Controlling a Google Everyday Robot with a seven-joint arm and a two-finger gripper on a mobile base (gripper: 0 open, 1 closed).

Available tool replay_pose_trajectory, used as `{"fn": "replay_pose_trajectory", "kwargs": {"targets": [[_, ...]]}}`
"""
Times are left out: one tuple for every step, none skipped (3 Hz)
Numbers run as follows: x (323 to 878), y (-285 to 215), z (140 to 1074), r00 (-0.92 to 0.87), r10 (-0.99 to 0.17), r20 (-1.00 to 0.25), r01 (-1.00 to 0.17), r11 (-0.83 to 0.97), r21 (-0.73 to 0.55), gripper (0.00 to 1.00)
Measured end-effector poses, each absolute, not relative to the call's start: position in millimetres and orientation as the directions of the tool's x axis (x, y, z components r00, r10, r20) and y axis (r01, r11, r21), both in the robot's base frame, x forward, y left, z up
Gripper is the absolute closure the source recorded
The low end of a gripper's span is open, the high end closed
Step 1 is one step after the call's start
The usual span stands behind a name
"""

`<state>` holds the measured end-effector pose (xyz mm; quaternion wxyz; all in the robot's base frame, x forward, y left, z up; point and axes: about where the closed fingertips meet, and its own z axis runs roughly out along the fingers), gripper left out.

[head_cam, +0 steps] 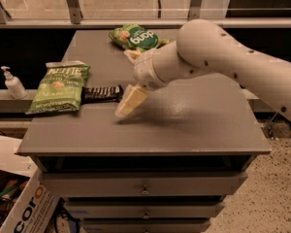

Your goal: Move rxbar chocolate near green jalapeno chip bag

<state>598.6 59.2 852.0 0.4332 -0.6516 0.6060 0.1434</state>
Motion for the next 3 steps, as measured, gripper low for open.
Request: {"fn": "replay_pose_trajectory", "kwargs": {"targets": [[595.6, 12.5, 856.4, 0.159, -0.577, -0.801, -0.913, 0.223, -0.341, 0.00], [593.6, -9.4, 858.8, 0.130, -0.564, -0.816, -0.907, 0.266, -0.328, 0.00], [593.5, -6.4, 858.6, 0.133, -0.564, -0.815, -0.908, 0.260, -0.329, 0.00]]}}
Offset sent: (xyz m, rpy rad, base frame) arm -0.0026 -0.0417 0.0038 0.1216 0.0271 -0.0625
